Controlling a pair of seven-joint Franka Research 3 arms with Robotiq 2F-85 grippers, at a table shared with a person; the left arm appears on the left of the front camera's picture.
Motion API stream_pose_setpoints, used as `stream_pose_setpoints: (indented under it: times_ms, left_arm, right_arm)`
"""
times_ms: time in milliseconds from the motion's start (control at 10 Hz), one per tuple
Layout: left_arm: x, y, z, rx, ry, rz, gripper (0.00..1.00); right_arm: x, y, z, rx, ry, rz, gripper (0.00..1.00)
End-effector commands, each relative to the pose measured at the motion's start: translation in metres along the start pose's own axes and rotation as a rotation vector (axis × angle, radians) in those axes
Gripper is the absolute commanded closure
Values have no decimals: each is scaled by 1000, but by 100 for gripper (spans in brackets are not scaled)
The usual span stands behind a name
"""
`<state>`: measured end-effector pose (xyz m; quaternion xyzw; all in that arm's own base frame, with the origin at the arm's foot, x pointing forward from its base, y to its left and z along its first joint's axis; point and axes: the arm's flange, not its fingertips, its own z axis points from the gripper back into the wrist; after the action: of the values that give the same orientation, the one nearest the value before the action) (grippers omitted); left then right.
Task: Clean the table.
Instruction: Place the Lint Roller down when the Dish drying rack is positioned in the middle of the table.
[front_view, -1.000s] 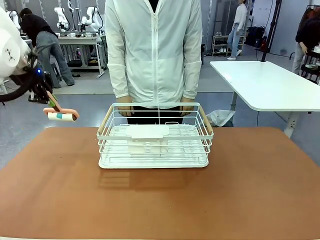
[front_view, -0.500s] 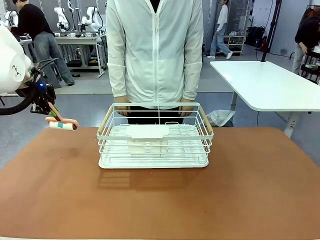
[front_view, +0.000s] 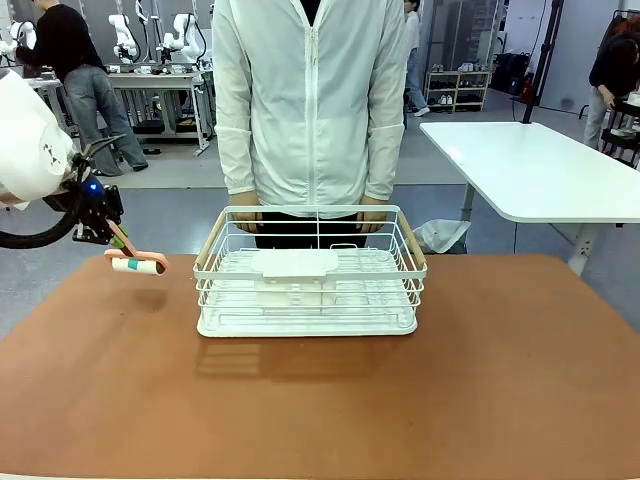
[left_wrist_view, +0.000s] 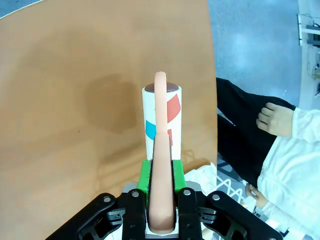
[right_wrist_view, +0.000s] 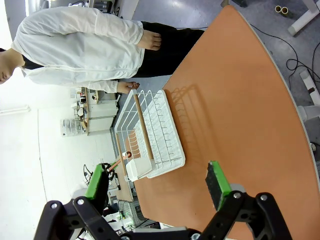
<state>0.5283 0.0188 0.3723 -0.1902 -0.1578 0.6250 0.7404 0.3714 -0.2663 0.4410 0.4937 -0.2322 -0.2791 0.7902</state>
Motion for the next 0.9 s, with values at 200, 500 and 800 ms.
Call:
stream_pose_setpoints:
  times_ms: [200,500,800]
  left_arm:
    - [2,12,-23,-6,1,-9,79]
    - [-2,18,-26,21,-10,-3,79]
    - [-2,18,-19,52,-5,12,11]
  right_arm:
    - [1,2,0,19,-8,10,0]
    - [1,2,0,19,-8,10,0]
    - [1,2,0,19,-8,10,0]
